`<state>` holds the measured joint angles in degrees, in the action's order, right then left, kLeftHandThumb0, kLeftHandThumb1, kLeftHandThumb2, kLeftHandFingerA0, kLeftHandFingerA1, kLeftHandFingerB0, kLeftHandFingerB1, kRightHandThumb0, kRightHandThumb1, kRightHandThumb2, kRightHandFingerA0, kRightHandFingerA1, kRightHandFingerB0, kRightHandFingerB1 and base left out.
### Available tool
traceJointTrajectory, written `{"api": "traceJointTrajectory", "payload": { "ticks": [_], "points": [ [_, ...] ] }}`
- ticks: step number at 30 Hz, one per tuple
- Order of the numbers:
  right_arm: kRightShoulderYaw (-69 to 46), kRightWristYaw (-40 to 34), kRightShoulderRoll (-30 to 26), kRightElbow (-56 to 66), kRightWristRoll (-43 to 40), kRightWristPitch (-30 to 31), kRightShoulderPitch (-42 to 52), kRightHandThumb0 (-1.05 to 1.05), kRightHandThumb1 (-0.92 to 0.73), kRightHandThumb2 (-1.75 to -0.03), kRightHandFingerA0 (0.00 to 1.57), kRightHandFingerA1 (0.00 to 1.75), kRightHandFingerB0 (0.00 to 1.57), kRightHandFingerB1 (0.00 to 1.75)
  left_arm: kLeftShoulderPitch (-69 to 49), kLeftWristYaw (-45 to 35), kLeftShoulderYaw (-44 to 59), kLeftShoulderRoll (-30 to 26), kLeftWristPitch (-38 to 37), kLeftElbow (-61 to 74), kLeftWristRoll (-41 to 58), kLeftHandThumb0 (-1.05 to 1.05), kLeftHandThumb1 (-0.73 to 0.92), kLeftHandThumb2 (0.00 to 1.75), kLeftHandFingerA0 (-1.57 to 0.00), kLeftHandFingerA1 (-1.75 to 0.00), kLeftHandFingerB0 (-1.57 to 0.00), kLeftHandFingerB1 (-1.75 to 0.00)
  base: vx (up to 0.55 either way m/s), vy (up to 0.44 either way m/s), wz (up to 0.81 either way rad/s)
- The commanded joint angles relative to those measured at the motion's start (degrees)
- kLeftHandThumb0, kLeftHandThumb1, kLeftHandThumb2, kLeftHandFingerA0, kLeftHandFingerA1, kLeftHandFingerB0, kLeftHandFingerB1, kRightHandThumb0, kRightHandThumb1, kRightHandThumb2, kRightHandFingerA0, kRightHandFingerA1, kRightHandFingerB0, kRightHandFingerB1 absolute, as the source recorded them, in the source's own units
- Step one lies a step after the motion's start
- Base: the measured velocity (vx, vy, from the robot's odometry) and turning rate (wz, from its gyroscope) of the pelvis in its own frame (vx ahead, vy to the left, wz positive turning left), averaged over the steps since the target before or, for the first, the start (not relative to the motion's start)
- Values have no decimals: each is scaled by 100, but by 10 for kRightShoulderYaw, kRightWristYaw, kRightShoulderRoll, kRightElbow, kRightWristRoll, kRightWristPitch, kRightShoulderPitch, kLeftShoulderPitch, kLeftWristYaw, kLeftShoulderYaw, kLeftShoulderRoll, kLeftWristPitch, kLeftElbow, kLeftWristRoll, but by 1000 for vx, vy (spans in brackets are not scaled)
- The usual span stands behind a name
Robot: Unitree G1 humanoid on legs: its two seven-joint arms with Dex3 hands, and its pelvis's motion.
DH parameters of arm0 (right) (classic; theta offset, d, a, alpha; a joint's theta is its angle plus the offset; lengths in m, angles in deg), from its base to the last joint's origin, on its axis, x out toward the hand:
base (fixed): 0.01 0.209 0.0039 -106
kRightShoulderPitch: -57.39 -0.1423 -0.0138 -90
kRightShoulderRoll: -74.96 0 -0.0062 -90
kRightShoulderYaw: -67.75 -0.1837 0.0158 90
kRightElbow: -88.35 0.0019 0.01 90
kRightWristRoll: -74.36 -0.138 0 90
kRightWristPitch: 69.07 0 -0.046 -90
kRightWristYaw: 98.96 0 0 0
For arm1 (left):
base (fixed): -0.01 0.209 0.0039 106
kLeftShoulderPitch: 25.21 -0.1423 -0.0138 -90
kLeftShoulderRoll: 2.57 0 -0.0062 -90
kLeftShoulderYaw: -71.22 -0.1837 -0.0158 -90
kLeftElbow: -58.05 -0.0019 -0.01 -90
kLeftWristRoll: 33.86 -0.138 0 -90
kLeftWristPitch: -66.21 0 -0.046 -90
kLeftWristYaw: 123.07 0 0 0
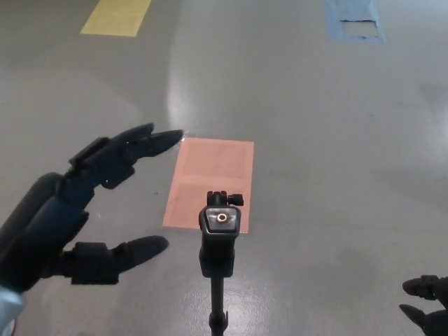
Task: The robot uses its left hand to grab the top of a phone stand kept on the floor and rotates it anti-clockwise
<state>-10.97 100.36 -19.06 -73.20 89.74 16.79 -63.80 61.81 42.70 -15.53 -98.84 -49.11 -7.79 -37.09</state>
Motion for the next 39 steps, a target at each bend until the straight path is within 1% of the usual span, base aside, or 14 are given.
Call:
{"api": "traceJointTrajectory", "payload": {
  "ticks": [1, 5, 6, 10, 15, 22, 23, 25, 26, 29, 30, 32, 33, 39],
  "points": [
    [-7, 13, -10, -5, -3, 5, -9, -49, -87, -65, 13, 28, 5, 25, -18, -5, 9, 2, -42, 61, 27, -23, 51, 63, -17, -33, -18, -41, 0, 0, 0],
    [-6, 13, -12, -4, 1, 3, -11, -49, -88, -66, 15, 29, 5, 25, -19, -5, 6, 3, -39, 75, 23, -27, 52, 64, -18, -33, -15, -40, 0, 0, 0],
    [-7, 14, -12, -4, 1, 3, -11, -49, -85, -68, 15, 30, 7, 19, -18, -6, 3, 3, -36, 80, 21, -25, 52, 62, -18, -32, -14, -39, 0, 0, 0],
    [-5, 13, -13, -6, 3, 2, -12, -50, -88, -66, 15, 29, 5, 25, -14, -14, -8, 1, -30, 79, 31, -24, 51, 61, -18, -31, -13, -37, 0, 0, 0],
    [-4, 13, -13, -5, 4, 0, -10, -50, -88, -66, 15, 29, 5, 25, 0, -20, -21, 1, -32, 62, 23, -27, 51, 59, -17, -30, -12, -37, 0, 0, 0],
    [-4, 12, -12, -5, 6, -1, -8, -50, -88, -66, 15, 28, 5, 25, 25, -26, -46, 5, -29, 35, 12, -22, 51, 58, -17, -30, -10, -36, 0, 0, 0],
    [-5, 12, -12, -6, 5, -1, -8, -50, -88, -65, 14, 28, 6, 23, 35, -31, -56, 5, -18, 27, 12, -21, 50, 59, -15, -30, -8, -36, 0, 0, 0],
    [-6, 13, -12, -6, 3, -1, -8, -50, -87, -66, 13, 28, 4, 25, 42, -31, -63, 6, -15, 20, 8, -20, 51, 58, -16, -30, -8, -35, 0, 0, 0],
    [-7, 15, -12, -6, 3, 1, -9, -50, -86, -68, 13, 29, 7, 18, 52, -27, -70, 12, -17, 9, -5, -21, 51, 56, -19, -30, -10, -34, 0, 0, 0],
    [-5, 15, -12, -7, 5, 3, -12, -50, -86, -68, 13, 29, 7, 18, 63, -20, -79, 19, -21, -5, -20, -21, 50, 56, -19, -30, -11, -34, 0, 0, 0],
    [-3, 15, -12, -6, 7, 2, -14, -52, -86, -74, 14, 32, 8, 17, 68, -21, -83, 22, -16, -9, -23, -20, 50, 57, -17, -29, -9, -34, 0, 0, 0],
    [-2, 15, -13, -6, 8, 0, -14, -52, -86, -74, 14, 32, 8, 17, 71, -23, -87, 23, -11, -10, -25, -20, 50, 57, -17, -29, -9, -34, 0, 0, 0],
    [-4, 16, -12, -7, 7, 1, -17, -51, -88, -65, 14, 28, 6, 23, 78, -26, -93, 26, -8, -17, -25, -18, 50, 56, -16, -29, -9, -34, 0, 0, 0],
    [-2, 18, -13, -6, 8, 4, -17, -50, -87, -65, 15, 28, 5, 25, 91, -28, -114, 32, 9, -31, -42, -20, 49, 56, -17, -29, -10, -34, 0, 0, 0]
  ]
}}
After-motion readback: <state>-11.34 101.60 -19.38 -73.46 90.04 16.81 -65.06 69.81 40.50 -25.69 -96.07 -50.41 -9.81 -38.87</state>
